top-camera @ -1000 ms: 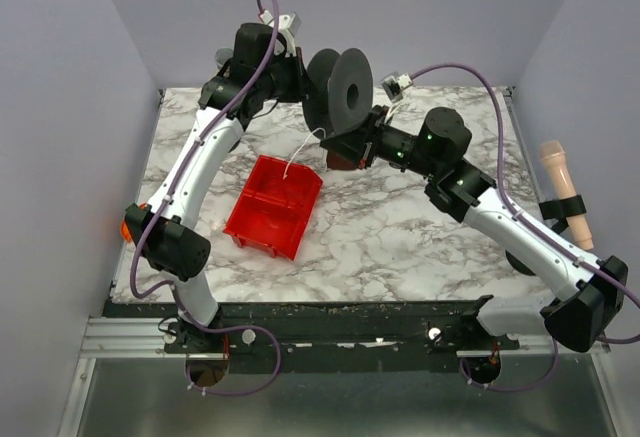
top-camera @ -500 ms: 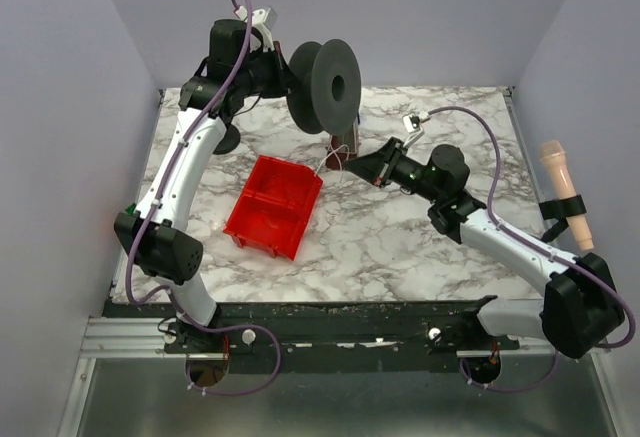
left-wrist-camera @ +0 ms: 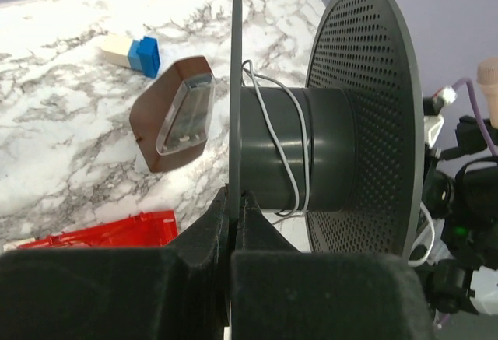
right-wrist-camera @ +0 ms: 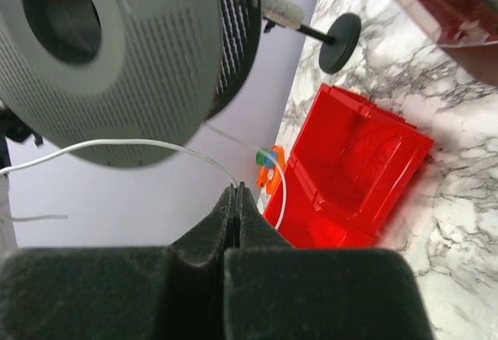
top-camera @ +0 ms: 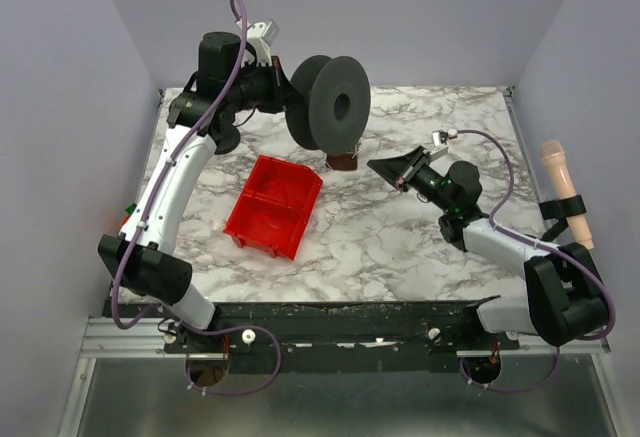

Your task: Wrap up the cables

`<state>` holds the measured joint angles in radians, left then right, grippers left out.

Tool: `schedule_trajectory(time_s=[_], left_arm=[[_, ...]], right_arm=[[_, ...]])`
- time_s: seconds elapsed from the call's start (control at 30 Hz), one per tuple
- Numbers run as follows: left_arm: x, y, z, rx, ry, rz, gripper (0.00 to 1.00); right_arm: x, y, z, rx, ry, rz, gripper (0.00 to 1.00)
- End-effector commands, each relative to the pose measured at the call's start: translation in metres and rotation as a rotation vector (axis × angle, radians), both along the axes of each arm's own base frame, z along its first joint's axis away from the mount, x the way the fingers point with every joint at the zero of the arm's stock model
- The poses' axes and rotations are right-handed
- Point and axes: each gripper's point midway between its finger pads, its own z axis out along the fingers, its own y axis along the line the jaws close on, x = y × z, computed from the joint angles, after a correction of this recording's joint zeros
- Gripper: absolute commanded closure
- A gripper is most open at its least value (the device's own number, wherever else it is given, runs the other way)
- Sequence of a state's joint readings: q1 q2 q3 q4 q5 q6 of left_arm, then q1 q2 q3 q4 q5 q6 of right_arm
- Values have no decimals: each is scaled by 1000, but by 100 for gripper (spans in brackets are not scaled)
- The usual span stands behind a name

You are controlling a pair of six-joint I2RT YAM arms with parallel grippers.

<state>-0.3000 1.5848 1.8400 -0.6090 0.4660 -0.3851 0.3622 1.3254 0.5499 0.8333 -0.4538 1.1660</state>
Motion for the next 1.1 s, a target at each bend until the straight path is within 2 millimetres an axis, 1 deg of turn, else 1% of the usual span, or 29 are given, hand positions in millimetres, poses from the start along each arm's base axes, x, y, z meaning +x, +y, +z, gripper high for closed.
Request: schedule_trajectory(time_s=[0.0, 0.17, 0.3, 0.33, 0.43, 0.57, 0.6, 0.73, 0.77, 0.83, 0.9, 1.07], left_arm=[[-25, -6, 21, -25, -113, -126, 100], [-51, -12, 11, -9, -124, -248, 100], [-66, -11, -1, 40, -129, -303, 100], [-70, -11, -4, 57, -139, -321, 100], [-82, -13, -16, 110, -141, -370, 100], [-102, -16, -28, 158, -149, -467, 100], [-106, -17, -30, 174, -155, -485, 100], [-117, -26, -44, 253, -154, -535, 100], [-118, -28, -49, 280, -157, -541, 100], [-120, -33, -56, 317, -153, -544, 100], [-117, -35, -60, 344, -154, -532, 100], [-122, -47, -66, 383, -165, -562, 100]], right_arm=[[14, -24, 19, 48, -54, -99, 99], [35, -45, 17, -24, -54, -161, 99], [46, -52, 20, -82, -73, -179, 99], [48, -52, 23, -107, -87, -177, 99], [54, -51, 40, -157, -138, -170, 99], [57, -50, 53, -218, -176, -160, 99], [57, -49, 54, -234, -183, -148, 99], [53, -43, 71, -249, -230, -101, 99], [52, -43, 72, -264, -240, -98, 99], [47, -43, 82, -295, -286, -95, 99], [39, -40, 89, -328, -321, -83, 99], [28, -32, 100, -407, -353, -50, 99]])
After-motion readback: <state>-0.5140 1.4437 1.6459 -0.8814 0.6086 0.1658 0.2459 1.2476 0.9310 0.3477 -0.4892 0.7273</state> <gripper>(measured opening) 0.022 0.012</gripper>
